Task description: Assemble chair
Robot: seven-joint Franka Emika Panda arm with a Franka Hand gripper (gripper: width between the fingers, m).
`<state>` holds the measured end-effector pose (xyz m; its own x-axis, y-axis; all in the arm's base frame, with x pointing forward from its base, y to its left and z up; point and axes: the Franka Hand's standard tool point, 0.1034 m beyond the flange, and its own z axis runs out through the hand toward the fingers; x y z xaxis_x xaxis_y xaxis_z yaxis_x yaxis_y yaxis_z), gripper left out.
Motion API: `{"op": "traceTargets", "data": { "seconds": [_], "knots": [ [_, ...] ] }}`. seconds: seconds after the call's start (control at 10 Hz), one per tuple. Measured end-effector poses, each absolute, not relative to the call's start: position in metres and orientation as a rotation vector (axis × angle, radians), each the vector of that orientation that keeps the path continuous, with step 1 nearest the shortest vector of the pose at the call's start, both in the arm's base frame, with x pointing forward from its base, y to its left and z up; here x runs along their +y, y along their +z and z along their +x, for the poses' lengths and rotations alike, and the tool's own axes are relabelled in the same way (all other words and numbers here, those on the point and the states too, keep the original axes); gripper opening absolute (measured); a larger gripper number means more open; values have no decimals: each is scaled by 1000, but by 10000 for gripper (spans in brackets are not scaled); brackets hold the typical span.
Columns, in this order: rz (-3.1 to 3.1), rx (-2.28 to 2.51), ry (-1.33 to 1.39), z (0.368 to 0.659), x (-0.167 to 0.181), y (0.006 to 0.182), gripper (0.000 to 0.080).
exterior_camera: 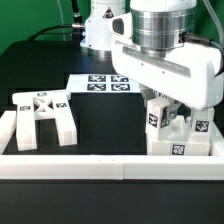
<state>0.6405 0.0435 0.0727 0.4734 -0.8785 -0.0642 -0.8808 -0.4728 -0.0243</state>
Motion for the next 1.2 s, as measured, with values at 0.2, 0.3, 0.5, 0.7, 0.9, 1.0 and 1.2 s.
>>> {"op": "traceTargets", "data": {
  "seconds": [0.2,0.3,0.5,0.7,0.9,1.0,1.2],
  "knots": [
    [-2519,1783,73,641,44,73,290],
    [-2506,1803,74,641,44,73,290],
    [-2560,1726,72,641,44,73,298],
    [-2696,1515,91,640,46,76,613],
    [-2866,1165,71,641,46,77,639],
    [-2917,1025,62,640,45,76,646],
    [-2990,784,50,639,44,73,649]
  ]
}}
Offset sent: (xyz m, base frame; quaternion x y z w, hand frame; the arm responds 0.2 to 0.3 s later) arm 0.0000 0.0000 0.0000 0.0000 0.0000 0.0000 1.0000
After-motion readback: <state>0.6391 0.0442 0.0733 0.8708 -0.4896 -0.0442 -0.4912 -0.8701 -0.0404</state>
